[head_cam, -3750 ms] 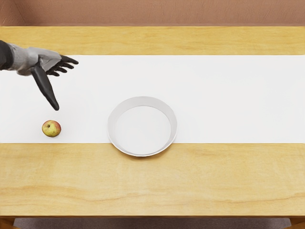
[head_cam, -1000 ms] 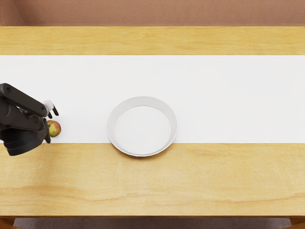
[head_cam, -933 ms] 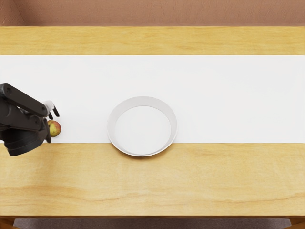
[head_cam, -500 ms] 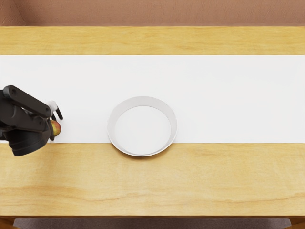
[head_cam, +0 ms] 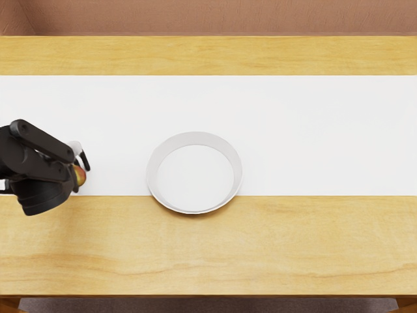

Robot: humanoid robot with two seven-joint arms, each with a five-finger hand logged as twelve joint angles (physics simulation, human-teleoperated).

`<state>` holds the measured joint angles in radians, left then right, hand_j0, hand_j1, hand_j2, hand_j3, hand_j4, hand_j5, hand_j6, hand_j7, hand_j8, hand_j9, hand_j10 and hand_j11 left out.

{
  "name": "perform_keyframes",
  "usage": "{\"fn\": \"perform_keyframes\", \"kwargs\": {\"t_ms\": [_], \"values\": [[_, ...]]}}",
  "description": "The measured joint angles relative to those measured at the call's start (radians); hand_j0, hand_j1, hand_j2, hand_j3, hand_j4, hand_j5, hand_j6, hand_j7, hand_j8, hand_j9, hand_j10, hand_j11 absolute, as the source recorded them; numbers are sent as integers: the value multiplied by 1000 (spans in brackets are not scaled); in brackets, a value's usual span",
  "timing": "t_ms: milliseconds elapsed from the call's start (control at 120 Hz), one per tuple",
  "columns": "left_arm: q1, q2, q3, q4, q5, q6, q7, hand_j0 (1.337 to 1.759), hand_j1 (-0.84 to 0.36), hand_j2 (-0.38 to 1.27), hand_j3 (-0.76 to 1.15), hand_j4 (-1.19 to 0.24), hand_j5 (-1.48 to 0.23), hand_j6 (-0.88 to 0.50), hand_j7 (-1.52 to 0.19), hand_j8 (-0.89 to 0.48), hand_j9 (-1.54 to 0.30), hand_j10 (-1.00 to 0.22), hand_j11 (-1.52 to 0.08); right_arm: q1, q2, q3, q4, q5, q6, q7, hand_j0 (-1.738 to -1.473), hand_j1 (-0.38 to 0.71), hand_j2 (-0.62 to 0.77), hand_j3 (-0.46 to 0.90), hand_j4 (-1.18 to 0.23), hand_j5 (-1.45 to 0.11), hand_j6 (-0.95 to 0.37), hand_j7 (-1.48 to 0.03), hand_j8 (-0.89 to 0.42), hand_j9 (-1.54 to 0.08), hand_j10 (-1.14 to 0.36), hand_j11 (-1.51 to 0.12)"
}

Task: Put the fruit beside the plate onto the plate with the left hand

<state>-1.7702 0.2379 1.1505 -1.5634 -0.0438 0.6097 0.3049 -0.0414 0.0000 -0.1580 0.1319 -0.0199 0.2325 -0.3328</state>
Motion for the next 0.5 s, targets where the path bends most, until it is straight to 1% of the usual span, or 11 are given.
{"fn": "perform_keyframes", "kwargs": {"t_ms": [192,283,500], "values": [[-6,-1,-26,0,2,-3,-3,1656,-287,249,0,-593,-771,-501,-785,-498,-778,-589,-778,0,0,0,0,0,0,0,-1658,-349,0,0,0,0,0,0,0,0,0,0],[-9,-2,-33,0,2,-5,-3,1657,-284,252,0,-591,-775,-504,-786,-501,-778,-589,-778,0,0,0,0,0,0,0,-1658,-349,0,0,0,0,0,0,0,0,0,0],[-51,-1,-50,-1,2,-17,-4,1657,-283,244,0,-578,-758,-511,-766,-512,-758,-578,-759,0,0,0,0,0,0,0,-1658,-349,0,0,0,0,0,0,0,0,0,0]]}}
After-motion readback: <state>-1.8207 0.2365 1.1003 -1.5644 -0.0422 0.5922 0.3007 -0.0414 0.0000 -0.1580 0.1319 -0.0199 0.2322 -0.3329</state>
